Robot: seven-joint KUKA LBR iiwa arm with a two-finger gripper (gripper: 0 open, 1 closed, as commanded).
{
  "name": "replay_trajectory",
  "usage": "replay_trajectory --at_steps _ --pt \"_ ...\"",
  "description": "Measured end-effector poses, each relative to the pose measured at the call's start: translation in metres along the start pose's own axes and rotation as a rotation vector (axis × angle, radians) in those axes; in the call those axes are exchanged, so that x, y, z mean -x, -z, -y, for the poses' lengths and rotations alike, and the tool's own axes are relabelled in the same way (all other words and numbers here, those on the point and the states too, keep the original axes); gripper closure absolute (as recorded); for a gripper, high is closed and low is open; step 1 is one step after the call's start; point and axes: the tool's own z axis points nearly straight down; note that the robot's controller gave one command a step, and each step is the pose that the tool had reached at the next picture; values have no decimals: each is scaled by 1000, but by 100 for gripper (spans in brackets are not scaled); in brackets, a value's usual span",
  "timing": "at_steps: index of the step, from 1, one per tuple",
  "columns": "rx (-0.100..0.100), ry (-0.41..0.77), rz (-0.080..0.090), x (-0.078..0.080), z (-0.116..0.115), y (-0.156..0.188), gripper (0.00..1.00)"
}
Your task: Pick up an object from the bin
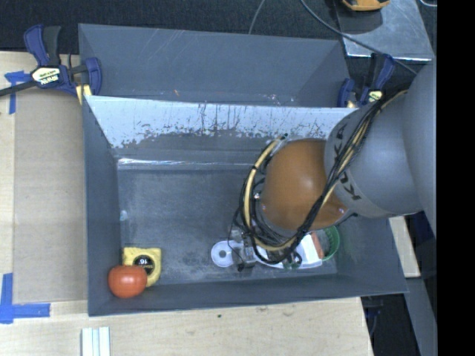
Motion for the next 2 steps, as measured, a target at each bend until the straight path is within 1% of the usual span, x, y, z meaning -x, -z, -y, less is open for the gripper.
replay_trajectory --at_steps 1,2 --pt "-1 -22 12 32 10 84 100" --pt "-3 97 26 71 23 209 100"
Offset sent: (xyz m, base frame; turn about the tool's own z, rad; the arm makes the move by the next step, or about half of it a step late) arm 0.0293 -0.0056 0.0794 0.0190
